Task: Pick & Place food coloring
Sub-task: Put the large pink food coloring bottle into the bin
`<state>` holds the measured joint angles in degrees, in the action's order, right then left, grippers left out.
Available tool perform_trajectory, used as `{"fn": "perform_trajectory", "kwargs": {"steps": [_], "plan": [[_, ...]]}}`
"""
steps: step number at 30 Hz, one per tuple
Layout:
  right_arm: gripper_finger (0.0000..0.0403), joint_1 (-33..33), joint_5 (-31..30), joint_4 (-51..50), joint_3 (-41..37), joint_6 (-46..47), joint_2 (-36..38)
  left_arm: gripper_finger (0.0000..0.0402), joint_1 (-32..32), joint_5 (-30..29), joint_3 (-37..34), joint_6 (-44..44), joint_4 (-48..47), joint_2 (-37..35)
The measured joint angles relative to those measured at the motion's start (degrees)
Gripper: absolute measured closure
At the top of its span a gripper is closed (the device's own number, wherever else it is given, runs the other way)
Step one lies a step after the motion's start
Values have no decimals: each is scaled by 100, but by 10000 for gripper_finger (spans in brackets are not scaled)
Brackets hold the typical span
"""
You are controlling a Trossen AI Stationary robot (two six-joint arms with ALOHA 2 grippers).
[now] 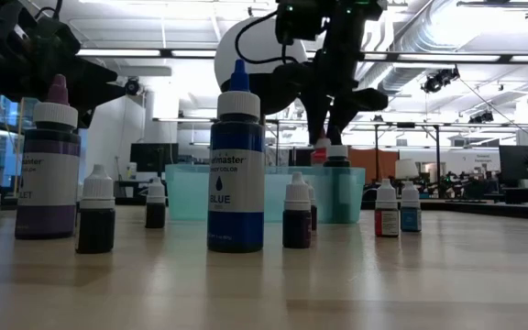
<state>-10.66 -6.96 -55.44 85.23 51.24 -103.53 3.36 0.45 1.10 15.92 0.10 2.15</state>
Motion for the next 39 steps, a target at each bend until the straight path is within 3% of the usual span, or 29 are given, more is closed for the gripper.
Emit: {"fn": "perform_trajectory", "kwargs": {"steps": [14, 22, 39], "plan": [[284, 229, -178, -220, -64, 292, 0, 255, 0, 0, 1, 0, 0, 0], [284, 256, 201, 620, -611, 478, 15, 255, -2, 0, 0, 0, 0, 0], [284, 256, 365, 358, -619, 534, 78, 255, 0, 0, 0, 0, 0, 0]]}}
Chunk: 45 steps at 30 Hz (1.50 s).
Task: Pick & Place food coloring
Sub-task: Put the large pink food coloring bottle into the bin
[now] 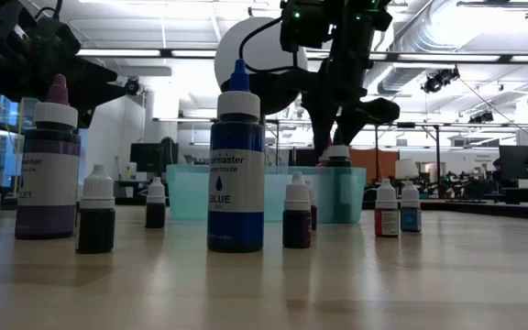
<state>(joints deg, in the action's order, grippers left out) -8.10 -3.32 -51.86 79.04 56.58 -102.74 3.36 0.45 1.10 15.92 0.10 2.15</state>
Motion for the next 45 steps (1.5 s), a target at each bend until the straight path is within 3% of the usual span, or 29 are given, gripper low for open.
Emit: {"fn": "perform_trajectory", "kwargs": {"steps": [11, 36, 45], "plan": [[284, -56, -73, -352, -15, 5, 278, 255, 0, 0, 2, 0, 0, 0], [283, -48, 86, -117, -297, -3, 282, 255, -1, 0, 2, 0, 0, 0], [238, -48, 113, -188, -297, 15, 282, 255, 0, 0, 2, 0, 0, 0]]}}
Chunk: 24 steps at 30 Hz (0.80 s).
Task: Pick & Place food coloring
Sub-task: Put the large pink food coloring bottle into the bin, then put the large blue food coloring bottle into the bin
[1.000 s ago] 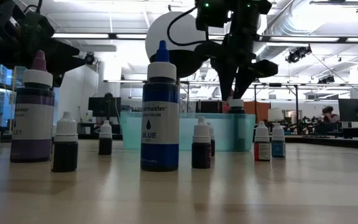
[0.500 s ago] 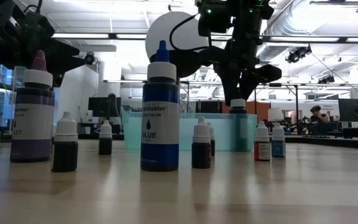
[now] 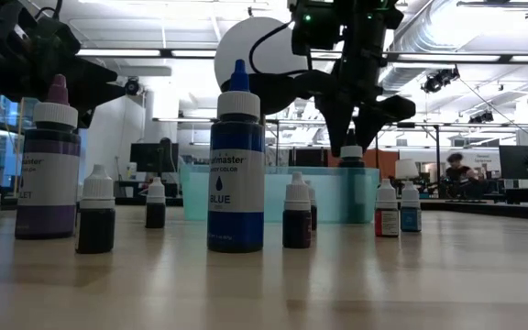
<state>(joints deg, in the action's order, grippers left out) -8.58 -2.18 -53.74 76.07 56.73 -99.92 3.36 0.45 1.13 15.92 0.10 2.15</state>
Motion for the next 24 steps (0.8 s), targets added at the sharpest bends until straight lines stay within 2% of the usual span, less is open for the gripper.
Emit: {"fn": "perform_trajectory", "kwargs": {"steps": [6, 12, 17, 24], "plan": [[206, 0, 71, -2, 0, -30, 0, 255, -1, 0, -1, 0, 0, 0], [199, 0, 77, 3, 0, -166, 111, 255, 0, 0, -1, 0, 0, 0], [198, -60, -303, 7, 0, -310, 532, 255, -2, 0, -2, 0, 0, 0], [198, -198, -439, 284, 0, -975, 1361, 255, -1, 0, 0, 0, 0, 0]]}}
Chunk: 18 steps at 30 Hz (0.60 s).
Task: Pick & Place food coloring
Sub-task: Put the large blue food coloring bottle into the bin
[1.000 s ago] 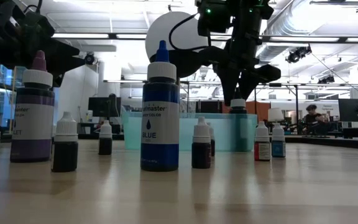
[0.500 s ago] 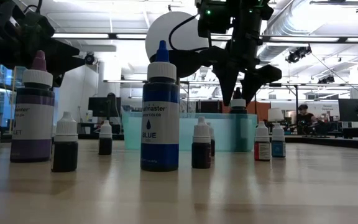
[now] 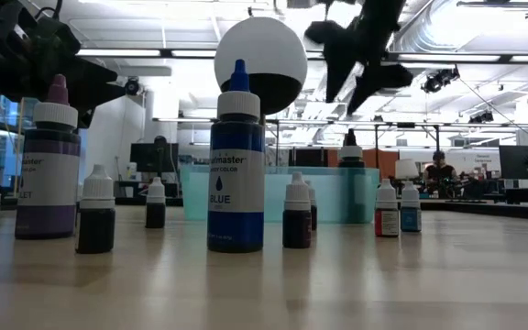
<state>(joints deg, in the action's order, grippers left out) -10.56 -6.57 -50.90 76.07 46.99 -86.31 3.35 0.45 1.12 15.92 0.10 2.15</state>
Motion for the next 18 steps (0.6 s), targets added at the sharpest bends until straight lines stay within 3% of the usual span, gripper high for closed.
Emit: {"fn": "perform_trajectory", "kwargs": {"steps": [5, 10, 14, 18], "plan": [[198, 168, 113, 651, 2, -1029, 662, 255, 1, 0, -1, 0, 0, 0], [198, 572, 637, 1395, 7, -1915, 1188, 255, 0, 0, 0, 0, 0, 0], [198, 1166, 1000, 1677, 15, -2606, 1267, 255, 1, 0, -1, 0, 0, 0], [198, 1857, 959, 1693, 15, -3173, 1111, 255, 1, 0, 0, 0, 0, 0]]}}
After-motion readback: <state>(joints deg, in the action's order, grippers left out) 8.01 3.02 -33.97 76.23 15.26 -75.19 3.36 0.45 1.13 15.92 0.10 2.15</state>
